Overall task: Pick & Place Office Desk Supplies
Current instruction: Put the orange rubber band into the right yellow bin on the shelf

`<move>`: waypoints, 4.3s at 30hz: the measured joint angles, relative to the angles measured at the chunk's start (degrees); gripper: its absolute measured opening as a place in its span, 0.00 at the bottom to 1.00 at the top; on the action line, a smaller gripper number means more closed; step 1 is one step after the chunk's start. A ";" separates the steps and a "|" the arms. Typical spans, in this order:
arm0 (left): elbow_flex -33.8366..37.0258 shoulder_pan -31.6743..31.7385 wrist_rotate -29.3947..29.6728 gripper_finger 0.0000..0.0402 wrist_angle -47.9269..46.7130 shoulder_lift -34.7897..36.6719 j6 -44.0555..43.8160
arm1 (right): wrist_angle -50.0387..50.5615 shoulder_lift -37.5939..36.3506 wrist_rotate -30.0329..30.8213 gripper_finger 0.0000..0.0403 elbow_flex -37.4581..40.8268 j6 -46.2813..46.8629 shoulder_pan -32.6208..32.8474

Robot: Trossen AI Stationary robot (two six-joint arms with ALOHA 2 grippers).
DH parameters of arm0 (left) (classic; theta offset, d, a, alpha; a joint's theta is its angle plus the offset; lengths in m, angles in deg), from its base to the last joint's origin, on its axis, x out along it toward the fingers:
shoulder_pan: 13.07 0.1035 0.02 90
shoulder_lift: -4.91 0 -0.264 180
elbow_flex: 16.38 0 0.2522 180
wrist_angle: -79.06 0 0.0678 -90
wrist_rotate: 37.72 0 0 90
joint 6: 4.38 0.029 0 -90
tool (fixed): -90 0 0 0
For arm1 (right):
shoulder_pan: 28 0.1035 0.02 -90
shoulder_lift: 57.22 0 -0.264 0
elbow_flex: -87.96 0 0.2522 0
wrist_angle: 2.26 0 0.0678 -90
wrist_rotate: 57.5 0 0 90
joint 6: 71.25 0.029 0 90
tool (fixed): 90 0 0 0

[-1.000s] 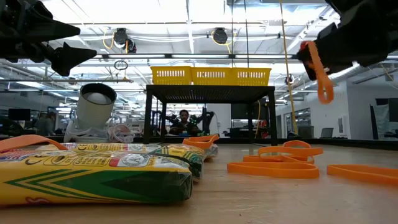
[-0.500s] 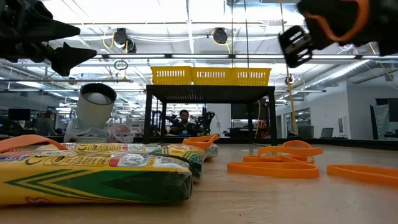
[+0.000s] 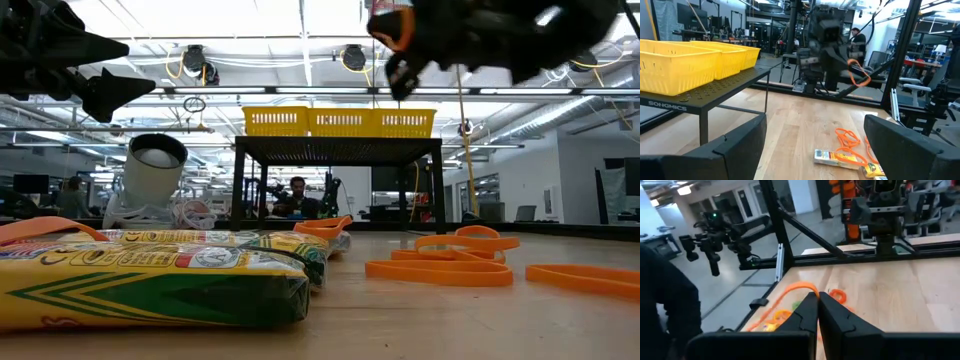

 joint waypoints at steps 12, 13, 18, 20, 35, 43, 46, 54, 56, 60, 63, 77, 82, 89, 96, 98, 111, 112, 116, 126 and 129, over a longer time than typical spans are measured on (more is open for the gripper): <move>0.00 0.00 0.02 0.85 0.00 0.00 0.01 | 31.40 -1.07 2.73 0.00 -21.80 -11.01 -11.43; 0.00 0.00 0.02 0.85 0.03 0.01 0.01 | 32.26 -1.50 2.72 0.00 -22.64 -11.43 -12.17; 0.00 0.00 0.02 0.85 -0.03 0.00 0.01 | 36.43 -6.09 8.82 0.00 -23.44 -11.15 -16.14; 0.00 0.00 0.03 0.85 0.03 0.01 0.01 | 40.04 -8.15 13.13 0.00 -23.42 -11.74 -17.53; 0.00 0.00 0.02 0.85 0.01 0.01 0.01 | 48.25 -7.94 32.61 0.00 -23.22 -16.75 -27.92; 0.00 0.00 0.02 0.85 0.01 -0.01 0.01 | 50.83 -6.82 32.84 0.00 -23.22 -18.06 -31.75; 0.02 0.00 0.02 0.85 0.01 -0.01 0.01 | 52.66 -6.84 32.85 0.00 -23.22 -18.06 -32.56; 0.00 0.00 0.02 0.85 -0.01 0.01 0.01 | 53.07 -6.91 32.84 0.14 -23.22 -17.80 -33.00; 0.00 0.00 0.02 0.85 0.01 -0.01 0.01 | 53.07 -6.92 32.91 0.20 -23.22 -17.73 -33.00; 0.00 0.00 0.02 0.85 0.01 -0.01 0.01 | 54.20 -7.11 35.10 0.31 -23.22 -17.53 -33.00; 0.00 0.00 0.02 0.85 0.01 -0.01 0.01 | 55.24 -7.40 35.67 0.38 -23.22 -15.68 -33.00; 0.00 0.00 0.02 0.85 0.00 0.00 0.01 | 56.86 -7.52 35.44 0.57 -23.25 -15.08 -32.98; 0.00 0.00 0.02 0.85 0.01 -0.01 0.01 | 56.88 -7.52 35.51 0.56 -23.25 -15.05 -32.98; 0.00 0.00 0.02 0.85 0.00 0.00 0.00 | 57.41 -9.89 32.23 0.55 -23.25 -15.51 -30.88; 0.00 0.00 0.02 0.85 -0.01 -0.01 0.01 | 62.83 -19.91 32.41 0.53 -23.29 -16.07 -18.95; 0.00 0.00 0.02 0.85 -0.01 0.01 0.01 | 64.92 -22.14 32.33 0.52 -23.31 -16.10 -13.39; 0.00 0.00 0.02 0.85 -0.01 -0.01 0.01 | 58.71 -19.61 32.69 0.49 -14.02 -5.08 15.22; 0.00 0.00 0.02 0.85 -0.01 0.00 0.01 | 58.20 -18.91 32.67 0.49 -12.77 -3.17 16.23; 0.00 0.00 0.02 0.85 -0.01 0.00 0.01 | 54.05 -16.16 32.36 0.49 -6.70 6.74 18.94; 0.00 0.00 0.02 0.85 -0.01 0.01 0.01 | 37.99 -8.59 21.96 0.49 5.30 27.32 19.26; 0.00 0.00 0.02 0.85 -0.01 0.01 0.01 | 36.92 -6.79 21.94 0.49 6.59 30.76 18.35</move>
